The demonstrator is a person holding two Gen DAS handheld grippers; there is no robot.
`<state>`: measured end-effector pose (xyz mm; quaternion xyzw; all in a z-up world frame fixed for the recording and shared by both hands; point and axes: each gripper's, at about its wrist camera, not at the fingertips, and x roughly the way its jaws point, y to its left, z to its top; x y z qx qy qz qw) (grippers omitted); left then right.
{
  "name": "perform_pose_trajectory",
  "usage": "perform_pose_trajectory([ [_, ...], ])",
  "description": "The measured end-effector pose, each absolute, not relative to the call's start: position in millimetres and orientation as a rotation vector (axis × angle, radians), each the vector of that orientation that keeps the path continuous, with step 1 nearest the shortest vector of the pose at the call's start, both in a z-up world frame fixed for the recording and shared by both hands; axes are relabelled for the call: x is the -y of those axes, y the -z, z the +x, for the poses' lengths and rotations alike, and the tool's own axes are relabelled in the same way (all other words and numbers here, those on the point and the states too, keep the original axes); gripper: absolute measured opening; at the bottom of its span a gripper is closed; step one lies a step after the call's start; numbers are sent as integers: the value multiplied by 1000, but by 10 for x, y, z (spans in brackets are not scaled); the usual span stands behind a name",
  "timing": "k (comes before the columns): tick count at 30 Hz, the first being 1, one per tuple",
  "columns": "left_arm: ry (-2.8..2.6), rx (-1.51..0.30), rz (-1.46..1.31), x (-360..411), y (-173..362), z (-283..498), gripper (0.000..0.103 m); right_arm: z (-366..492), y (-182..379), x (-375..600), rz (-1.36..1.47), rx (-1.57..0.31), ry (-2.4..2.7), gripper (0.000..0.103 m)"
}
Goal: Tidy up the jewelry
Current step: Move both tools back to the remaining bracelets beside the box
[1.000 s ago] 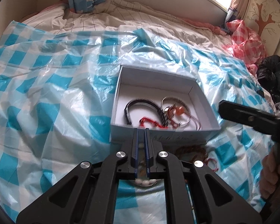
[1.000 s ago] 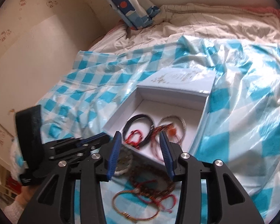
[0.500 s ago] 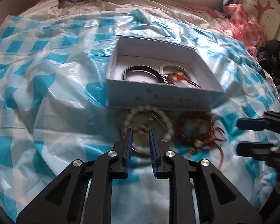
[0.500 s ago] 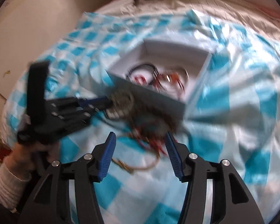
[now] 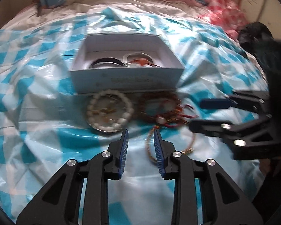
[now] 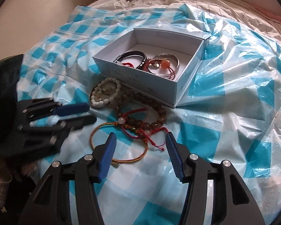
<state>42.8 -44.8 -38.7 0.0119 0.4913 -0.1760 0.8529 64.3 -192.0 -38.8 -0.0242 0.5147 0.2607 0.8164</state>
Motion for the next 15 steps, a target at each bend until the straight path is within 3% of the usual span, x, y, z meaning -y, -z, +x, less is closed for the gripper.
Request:
perform_pose_trajectory([
  [6, 371, -1083, 68, 566, 598, 410, 24, 652, 610, 1892, -106, -1148, -547, 53],
  [7, 371, -1082, 76, 568, 596, 403, 17, 654, 619, 1898, -107, -1148, -547, 49],
  [8, 380, -1086, 83, 572, 586, 401, 7, 654, 617, 1903, -104, -1146, -549, 38],
  [9, 385, -1086, 88, 569, 565, 397, 6, 652, 617, 1908, -103, -1145, -548, 32],
  [10, 388, -1081, 90, 562, 539, 389, 5, 649, 616, 1915, -99, -1146, -551, 19],
  [13, 389, -1066, 91, 530, 468, 376, 4, 622, 620, 1929, -92, -1144, -561, 8],
  [15, 384, -1055, 88, 491, 416, 368, 4, 587, 594, 1923, -88, -1136, -570, 7],
])
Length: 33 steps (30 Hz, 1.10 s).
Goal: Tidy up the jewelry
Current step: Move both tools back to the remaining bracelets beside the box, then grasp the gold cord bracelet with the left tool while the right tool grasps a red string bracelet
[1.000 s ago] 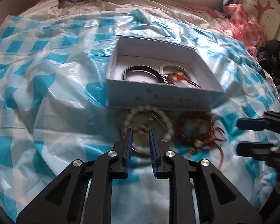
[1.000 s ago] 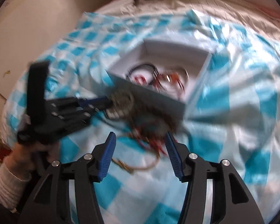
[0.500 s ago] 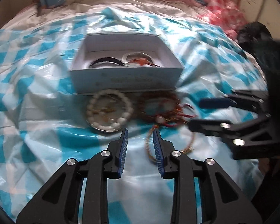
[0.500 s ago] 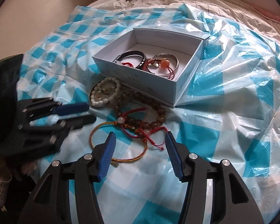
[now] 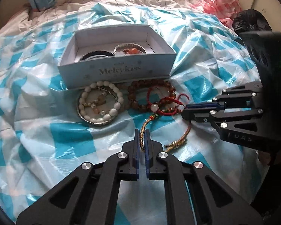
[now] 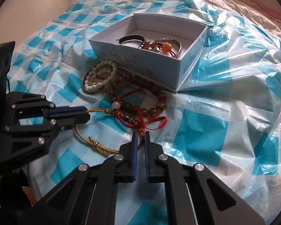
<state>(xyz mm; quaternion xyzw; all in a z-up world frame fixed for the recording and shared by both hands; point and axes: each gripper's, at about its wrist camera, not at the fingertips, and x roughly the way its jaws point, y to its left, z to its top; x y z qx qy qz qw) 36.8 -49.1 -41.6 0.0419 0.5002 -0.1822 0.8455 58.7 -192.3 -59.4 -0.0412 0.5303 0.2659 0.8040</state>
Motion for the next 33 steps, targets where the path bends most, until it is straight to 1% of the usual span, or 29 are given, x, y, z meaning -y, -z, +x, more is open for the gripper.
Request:
perform_pose_trajectory([
  [6, 369, -1032, 78, 352, 302, 355, 3, 556, 528, 1920, -85, -1112, -564, 7],
  [9, 381, -1048, 87, 316, 303, 361, 3, 570, 495, 1933, -82, -1099, -556, 8],
  [10, 380, -1054, 87, 309, 313, 364, 3, 581, 494, 1940, -79, -1097, -545, 23],
  [11, 381, -1058, 85, 308, 328, 368, 3, 598, 482, 1958, -70, -1086, -529, 59],
  [12, 383, -1067, 82, 304, 351, 374, 3, 608, 464, 1967, -70, -1068, -511, 70],
  [13, 382, -1070, 82, 306, 363, 375, 3, 613, 449, 1965, -76, -1051, -507, 72],
  [18, 383, -1082, 79, 312, 406, 388, 3, 724, 602, 1849, -93, -1082, -523, 71],
  [20, 384, -1083, 81, 308, 414, 395, 4, 751, 636, 1839, -89, -1089, -519, 62],
  [21, 385, -1084, 81, 307, 415, 399, 4, 765, 639, 1846, -79, -1095, -522, 51],
  [22, 390, -1087, 75, 304, 418, 406, 4, 775, 642, 1847, -66, -1102, -529, 44],
  [23, 392, -1088, 76, 308, 420, 412, 4, 775, 641, 1839, -64, -1111, -538, 37],
  [24, 394, -1088, 77, 315, 421, 418, 4, 764, 636, 1825, -68, -1115, -547, 33],
  [25, 393, -1088, 80, 324, 422, 423, 4, 755, 634, 1817, -69, -1119, -553, 25],
  [26, 391, -1087, 83, 329, 422, 428, 4, 734, 628, 1811, -69, -1127, -558, 24],
  [30, 385, -1092, 89, 328, 442, 443, 4, 670, 612, 1834, -67, -1128, -558, 24],
  [33, 385, -1093, 92, 322, 449, 446, 4, 647, 562, 1850, -56, -1118, -572, 12],
])
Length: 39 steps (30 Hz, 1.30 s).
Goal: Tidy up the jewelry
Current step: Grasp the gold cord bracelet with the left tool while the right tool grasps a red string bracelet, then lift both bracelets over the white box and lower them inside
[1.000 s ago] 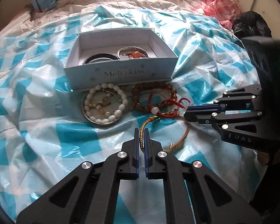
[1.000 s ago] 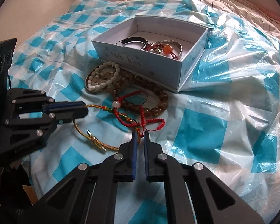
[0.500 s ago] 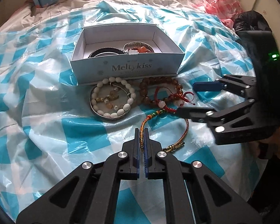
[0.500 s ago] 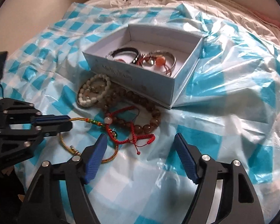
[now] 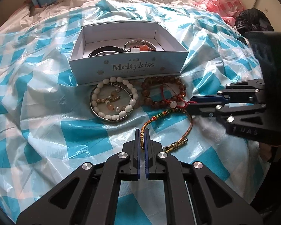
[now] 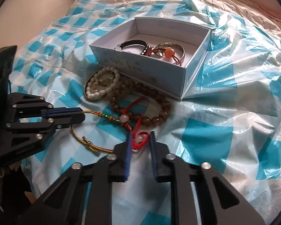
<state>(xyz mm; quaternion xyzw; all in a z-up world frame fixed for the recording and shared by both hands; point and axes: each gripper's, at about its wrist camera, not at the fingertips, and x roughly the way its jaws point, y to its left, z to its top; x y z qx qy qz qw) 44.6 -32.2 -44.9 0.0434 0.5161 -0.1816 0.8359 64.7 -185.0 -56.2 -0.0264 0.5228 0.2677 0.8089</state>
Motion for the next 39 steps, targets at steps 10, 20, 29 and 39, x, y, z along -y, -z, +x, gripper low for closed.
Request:
perform_pose_trajectory([
  [10, 393, -1055, 46, 281, 316, 445, 3, 615, 282, 1973, 1, -1049, -585, 8],
  [20, 398, -934, -5, 278, -70, 444, 3, 604, -168, 2001, 48, -936, -620, 8],
  [29, 401, -859, -47, 253, -287, 494, 3, 745, -493, 2009, 70, -855, -630, 8],
  [39, 387, -740, -148, 138, -608, 713, 3, 1150, -869, 1835, 86, -768, -648, 8],
])
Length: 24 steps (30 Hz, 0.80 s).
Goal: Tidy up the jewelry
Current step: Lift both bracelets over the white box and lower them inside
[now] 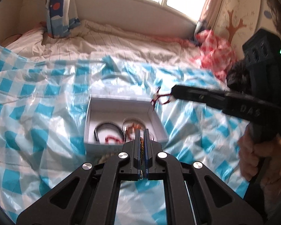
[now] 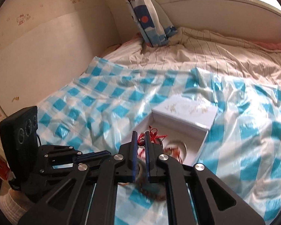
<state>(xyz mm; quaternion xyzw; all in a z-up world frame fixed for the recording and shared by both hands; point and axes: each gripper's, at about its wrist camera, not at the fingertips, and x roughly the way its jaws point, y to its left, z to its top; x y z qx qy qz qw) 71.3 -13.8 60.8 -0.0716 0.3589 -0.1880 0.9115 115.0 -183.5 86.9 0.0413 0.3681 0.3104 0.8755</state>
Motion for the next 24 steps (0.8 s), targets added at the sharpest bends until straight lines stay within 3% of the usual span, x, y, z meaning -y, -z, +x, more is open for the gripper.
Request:
perform_pose_trajectory([
  [10, 371, -662, -277, 31, -654, 1111, 3, 1584, -920, 1745, 88, -762, -627, 8],
  [21, 293, -824, -345, -31, 90, 1551, 5, 1898, -447, 1633, 41, -881, -604, 9],
  [22, 282, -836, -343, -42, 126, 1565, 6, 1923, -377, 1620, 34, -904, -600, 12],
  [23, 278, -845, -344, -50, 153, 1572, 12, 1943, -309, 1609, 25, -927, -595, 29],
  [24, 265, -853, -342, -64, 180, 1577, 23, 1948, -269, 1604, 19, -935, -590, 39],
])
